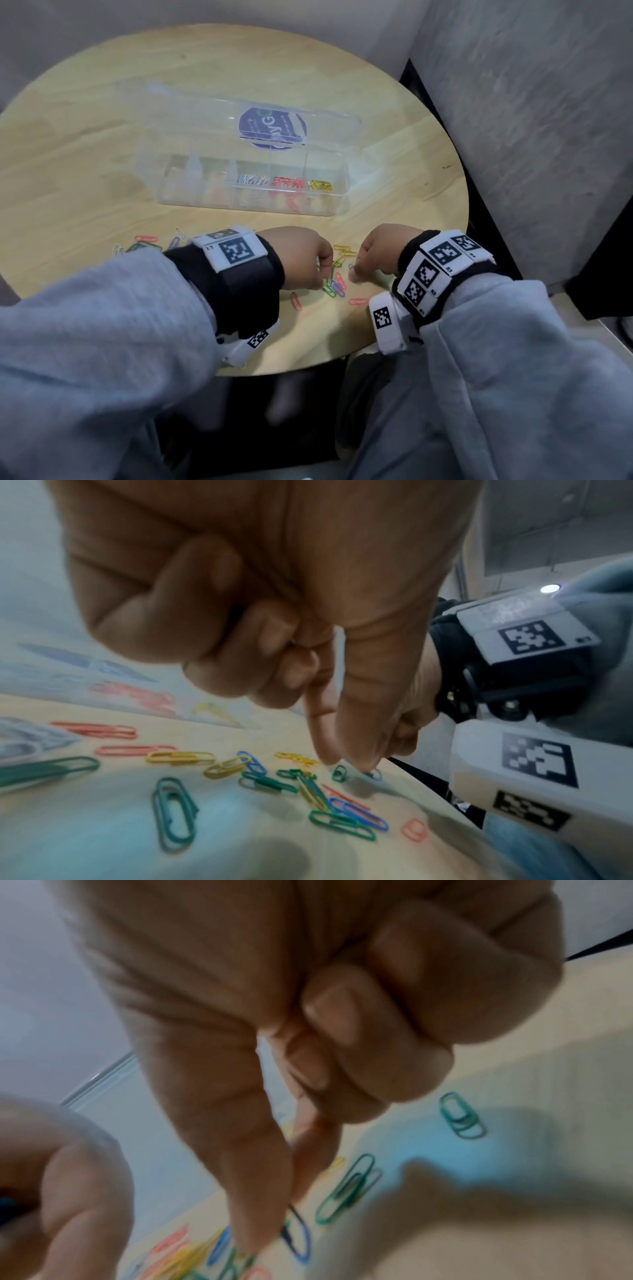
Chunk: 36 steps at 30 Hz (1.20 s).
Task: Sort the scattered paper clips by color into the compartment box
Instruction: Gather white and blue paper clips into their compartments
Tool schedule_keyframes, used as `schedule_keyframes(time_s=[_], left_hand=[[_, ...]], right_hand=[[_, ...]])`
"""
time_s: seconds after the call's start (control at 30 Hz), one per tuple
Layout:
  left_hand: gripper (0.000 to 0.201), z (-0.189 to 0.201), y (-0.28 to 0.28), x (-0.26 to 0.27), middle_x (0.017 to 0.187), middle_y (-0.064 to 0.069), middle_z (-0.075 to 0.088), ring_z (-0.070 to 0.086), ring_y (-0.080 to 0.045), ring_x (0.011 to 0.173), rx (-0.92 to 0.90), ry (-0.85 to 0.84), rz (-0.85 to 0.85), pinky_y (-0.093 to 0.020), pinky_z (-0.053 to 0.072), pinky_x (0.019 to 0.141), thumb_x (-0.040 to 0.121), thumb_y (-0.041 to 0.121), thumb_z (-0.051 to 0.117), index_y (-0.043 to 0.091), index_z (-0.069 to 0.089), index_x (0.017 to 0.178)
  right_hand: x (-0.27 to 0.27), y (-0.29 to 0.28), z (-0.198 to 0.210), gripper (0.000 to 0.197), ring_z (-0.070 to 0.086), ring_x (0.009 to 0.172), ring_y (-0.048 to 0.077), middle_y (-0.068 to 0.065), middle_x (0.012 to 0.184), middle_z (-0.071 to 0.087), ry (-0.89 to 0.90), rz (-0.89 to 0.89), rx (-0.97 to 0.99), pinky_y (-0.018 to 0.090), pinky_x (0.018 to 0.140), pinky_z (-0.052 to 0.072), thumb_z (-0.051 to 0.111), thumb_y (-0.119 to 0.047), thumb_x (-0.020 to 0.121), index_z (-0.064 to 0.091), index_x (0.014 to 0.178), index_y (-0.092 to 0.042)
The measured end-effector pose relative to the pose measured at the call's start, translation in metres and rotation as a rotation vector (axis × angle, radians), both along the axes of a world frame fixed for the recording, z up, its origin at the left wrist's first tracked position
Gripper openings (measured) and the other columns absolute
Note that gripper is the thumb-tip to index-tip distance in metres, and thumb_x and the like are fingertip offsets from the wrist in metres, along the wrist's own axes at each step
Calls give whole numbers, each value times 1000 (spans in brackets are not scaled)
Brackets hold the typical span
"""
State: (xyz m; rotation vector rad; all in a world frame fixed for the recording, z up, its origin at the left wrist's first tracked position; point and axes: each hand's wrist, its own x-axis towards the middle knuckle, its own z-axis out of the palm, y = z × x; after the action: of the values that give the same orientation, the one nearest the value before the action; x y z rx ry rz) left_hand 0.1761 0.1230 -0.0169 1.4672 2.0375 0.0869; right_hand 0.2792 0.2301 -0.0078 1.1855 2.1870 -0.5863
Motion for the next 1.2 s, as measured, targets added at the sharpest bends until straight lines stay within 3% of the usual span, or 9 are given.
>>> schedule_keyframes(time_s=[0.17, 0.27, 0.33, 0.5, 0.67, 0.8, 0.97, 1.07, 1.2], left_hand=[[10, 4, 2, 10, 66, 9, 46, 59, -18, 70, -42, -8, -26, -24, 38, 51, 83, 22, 62, 31, 62, 89], [11, 5, 11, 19, 69, 8, 49, 51, -8, 57, -39, 46, -74, -22, 34, 52, 84, 24, 62, 28, 65, 94], [14, 3, 17, 27, 78, 7, 53, 49, -13, 67, -44, 90, -104, -20, 28, 49, 83, 26, 64, 26, 65, 97], [17, -6, 24, 40, 95, 3, 67, 57, -18, 80, -86, 145, -122, -24, 39, 58, 80, 19, 61, 27, 66, 95], [19, -5, 26, 43, 83, 7, 59, 52, -17, 75, -137, 208, -142, -22, 35, 53, 78, 13, 60, 24, 66, 92], [13, -1, 28, 40, 71, 9, 54, 49, -11, 59, -193, 191, -126, -19, 33, 49, 82, 15, 59, 26, 60, 88], [11, 0, 24, 33, 67, 9, 49, 50, -16, 70, -189, 225, -133, -22, 34, 54, 86, 15, 51, 22, 58, 90], [6, 5, 19, 14, 72, 10, 52, 50, -14, 73, -90, 112, -10, -25, 38, 69, 88, 26, 56, 23, 55, 83], [16, 22, 3, -22, 72, 2, 56, 53, -11, 62, 85, -371, 364, -23, 47, 62, 92, 19, 55, 17, 55, 76]], right_hand=[[-4, 10, 12, 16, 41, 52, 20, 5, 63, 48, 80, -56, -54, 25, 52, 32, 61, -22, 83, 56, 80, -8], [-4, 18, 17, 21, 46, 63, 25, 8, 67, 51, 205, -136, -149, 30, 58, 36, 57, -14, 86, 49, 67, -8], [-1, 23, 19, 25, 44, 65, 25, 10, 68, 52, 283, -198, -222, 31, 58, 35, 54, -8, 87, 47, 62, -8], [6, 30, 24, 21, 46, 73, 26, 15, 76, 54, 416, -326, -295, 32, 59, 36, 51, -2, 85, 49, 64, -6], [8, 30, 28, 19, 46, 65, 24, 14, 73, 49, 475, -442, -392, 34, 70, 40, 44, 0, 88, 49, 70, -4], [5, 26, 33, 33, 32, 54, 14, 7, 65, 35, 546, -568, -548, 17, 51, 38, 24, 5, 97, 42, 72, -7], [3, 25, 35, 32, 49, 61, 20, 11, 71, 47, 654, -597, -573, 26, 59, 47, 26, 3, 97, 47, 74, -4], [4, 25, 36, 32, 52, 63, 23, 13, 72, 50, 708, -621, -634, 27, 59, 49, 23, 2, 95, 50, 76, -2], [2, 26, 37, 30, 55, 69, 28, 18, 78, 53, 854, -657, -775, 31, 70, 50, 26, -1, 93, 54, 81, 3]])
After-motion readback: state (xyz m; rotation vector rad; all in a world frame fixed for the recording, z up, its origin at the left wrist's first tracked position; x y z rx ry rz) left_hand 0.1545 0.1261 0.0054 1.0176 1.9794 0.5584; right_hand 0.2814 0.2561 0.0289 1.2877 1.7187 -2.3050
